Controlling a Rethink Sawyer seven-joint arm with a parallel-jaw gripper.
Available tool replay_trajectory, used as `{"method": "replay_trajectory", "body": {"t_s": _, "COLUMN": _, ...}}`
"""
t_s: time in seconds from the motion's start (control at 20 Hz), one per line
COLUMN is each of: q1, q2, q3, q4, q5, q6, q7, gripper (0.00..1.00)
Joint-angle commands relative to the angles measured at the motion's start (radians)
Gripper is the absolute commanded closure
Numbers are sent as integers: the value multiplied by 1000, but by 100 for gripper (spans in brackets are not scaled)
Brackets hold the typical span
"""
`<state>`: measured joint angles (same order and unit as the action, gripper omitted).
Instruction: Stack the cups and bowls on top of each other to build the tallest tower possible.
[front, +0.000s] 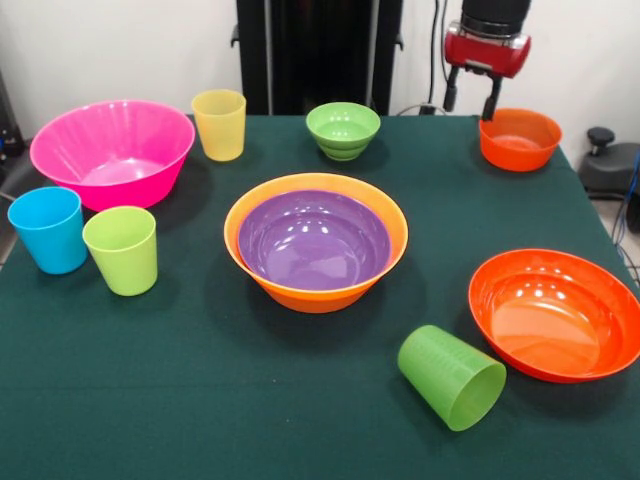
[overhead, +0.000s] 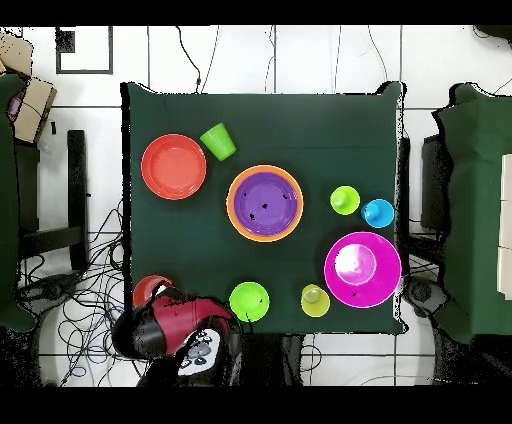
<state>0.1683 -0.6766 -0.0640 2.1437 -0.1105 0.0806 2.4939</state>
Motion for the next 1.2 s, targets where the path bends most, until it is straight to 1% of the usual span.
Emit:
{"method": "replay_trajectory", "body": {"t_s": 0.05, "q1": 42, "q2": 55, "q3": 61, "q4": -200, "q5": -65, "q6": 226, "q7": -107, "gripper": 0}}
{"method": "replay_trajectory", "body": {"t_s": 0.1, "q1": 39, "q2": 62, "q3": 72, "q4": -209, "q5": -67, "q6": 236, "q7": -97, "gripper": 0}}
{"method": "replay_trajectory", "body": {"t_s": 0.2, "q1": 15, "q2": 72, "q3": 95, "q4": -205, "q5": -85, "q6": 217, "q7": -95, "gripper": 0}}
{"method": "replay_trajectory", "body": {"t_s": 0.4, "q1": -50, "q2": 88, "q3": 123, "q4": -171, "q5": -145, "q6": 161, "q7": -113, "gripper": 0}}
{"method": "replay_trajectory", "body": {"t_s": 0.55, "q1": -117, "q2": 69, "q3": 146, "q4": -123, "q5": -201, "q6": 128, "q7": -131, "gripper": 0}}
{"method": "replay_trajectory", "body": {"t_s": 0.75, "q1": -214, "q2": 65, "q3": 193, "q4": -66, "q5": -279, "q6": 70, "q7": -131, "gripper": 0}}
{"method": "replay_trajectory", "body": {"t_s": 0.9, "q1": -313, "q2": 46, "q3": 256, "q4": -15, "q5": -332, "q6": 51, "q7": -135, "gripper": 0}}
{"method": "replay_trajectory", "body": {"t_s": 1.0, "q1": -386, "q2": 24, "q3": 309, "q4": 23, "q5": -358, "q6": 62, "q7": -144, "gripper": 0}}
{"method": "replay_trajectory", "body": {"t_s": 1.1, "q1": -442, "q2": 14, "q3": 348, "q4": 51, "q5": -382, "q6": 69, "q7": -145, "gripper": 0}}
{"method": "replay_trajectory", "body": {"t_s": 1.2, "q1": -450, "q2": 30, "q3": 346, "q4": 55, "q5": -413, "q6": 50, "q7": -124, "gripper": 0}}
